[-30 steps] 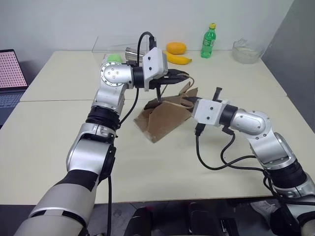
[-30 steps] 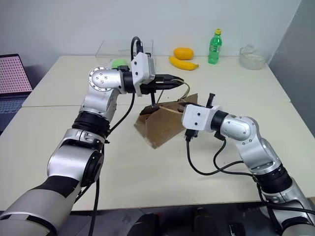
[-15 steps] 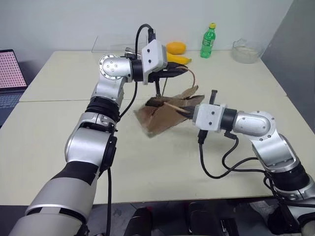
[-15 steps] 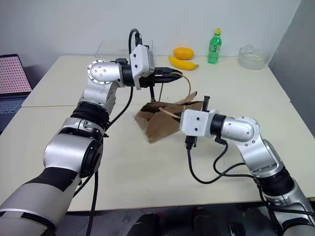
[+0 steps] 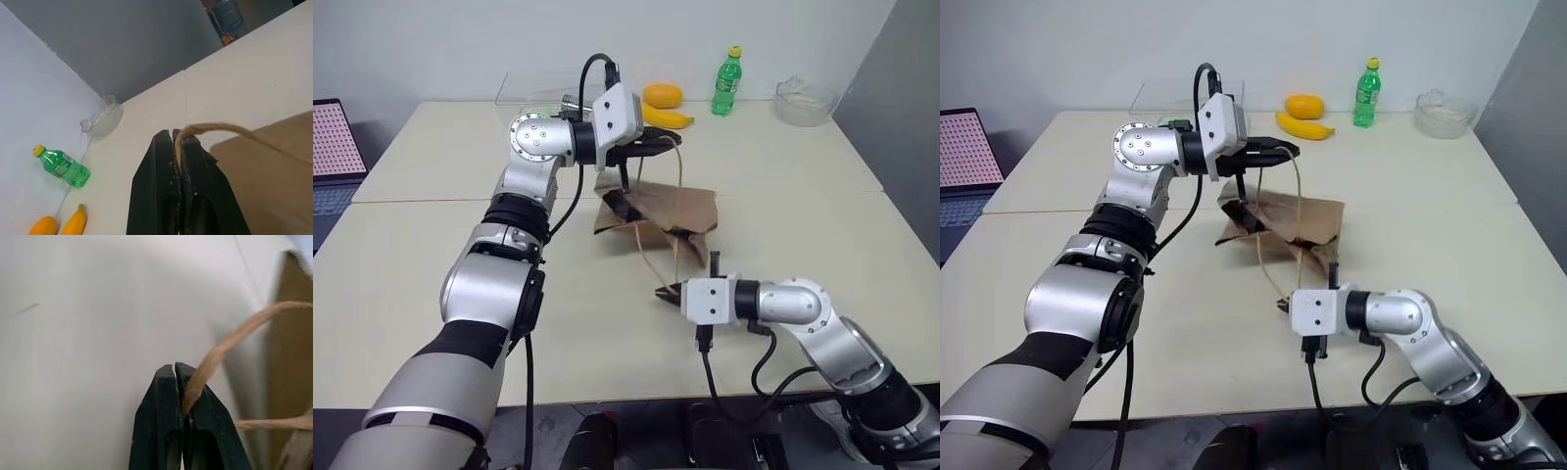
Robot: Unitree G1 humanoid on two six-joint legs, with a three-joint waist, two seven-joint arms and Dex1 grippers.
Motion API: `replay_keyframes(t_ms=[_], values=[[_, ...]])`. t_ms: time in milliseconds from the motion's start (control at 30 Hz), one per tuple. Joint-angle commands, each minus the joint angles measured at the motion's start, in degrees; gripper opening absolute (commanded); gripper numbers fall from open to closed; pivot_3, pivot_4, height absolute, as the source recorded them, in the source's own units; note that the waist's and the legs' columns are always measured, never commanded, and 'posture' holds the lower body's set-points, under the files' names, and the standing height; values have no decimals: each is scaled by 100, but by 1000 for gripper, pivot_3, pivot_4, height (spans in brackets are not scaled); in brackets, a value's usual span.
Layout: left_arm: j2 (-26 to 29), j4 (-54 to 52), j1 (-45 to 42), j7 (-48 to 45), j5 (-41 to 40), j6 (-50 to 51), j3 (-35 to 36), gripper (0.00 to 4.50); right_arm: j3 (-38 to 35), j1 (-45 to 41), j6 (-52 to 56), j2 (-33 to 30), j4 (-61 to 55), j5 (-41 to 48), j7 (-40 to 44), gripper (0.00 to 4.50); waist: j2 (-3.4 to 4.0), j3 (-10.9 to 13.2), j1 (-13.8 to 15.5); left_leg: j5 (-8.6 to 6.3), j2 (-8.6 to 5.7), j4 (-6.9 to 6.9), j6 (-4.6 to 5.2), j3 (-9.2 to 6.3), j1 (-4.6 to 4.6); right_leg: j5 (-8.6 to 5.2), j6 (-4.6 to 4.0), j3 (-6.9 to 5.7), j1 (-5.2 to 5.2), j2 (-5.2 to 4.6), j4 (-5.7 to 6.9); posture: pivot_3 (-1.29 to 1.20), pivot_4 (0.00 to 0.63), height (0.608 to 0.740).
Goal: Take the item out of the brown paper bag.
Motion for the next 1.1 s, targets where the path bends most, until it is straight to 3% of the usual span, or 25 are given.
replay_keyframes(t_ms=[33, 567, 700, 800, 900, 1100], values=[[49, -114, -360, 104, -116, -39, 230, 0, 154, 150, 47, -4, -44, -26, 99, 31, 0, 0, 0, 0, 0, 0, 0, 0, 0, 0, 0, 0, 0, 0, 0, 0, 150, 740], [-20, -165, -569, 312, -120, 253, 353, 0, 498, 593, 183, -253, -31, -364, 316, 31, -1, 0, 0, 0, 1, 3, 0, -1, 3, 0, 2, 0, 3, 1, 3, 0, 150, 740], [-28, -274, -581, 158, -297, 541, 448, 0, 281, 588, 243, -264, -152, -397, 172, 31, -1, 0, 0, 0, 0, 4, -1, 0, 2, 0, 2, 0, 3, 1, 3, 0, 150, 740], [-13, -767, -350, -517, -680, 1143, 510, 0, -114, 668, 620, -18, -541, -118, -58, 31, -1, 0, -1, 0, 1, 3, -1, -1, 1, 0, 1, -1, 2, 1, 3, 0, 150, 740], [28, -1488, 82, -862, -888, 1612, 434, 0, -333, 799, 897, 116, -921, 56, -177, 632, 0, 0, -1, 2, 3, 1, -4, -1, 2, 0, 1, 0, 2, 1, 4, 0, 150, 740], [30, -2333, 495, -891, -1058, 2309, 404, 0, -1054, 1003, 1961, 341, -1935, 856, -356, 2770, 0, 0, 2, 7, 4, 6, -12, -3, 1, 0, 1, 0, 3, 2, 7, 0, 150, 740]])
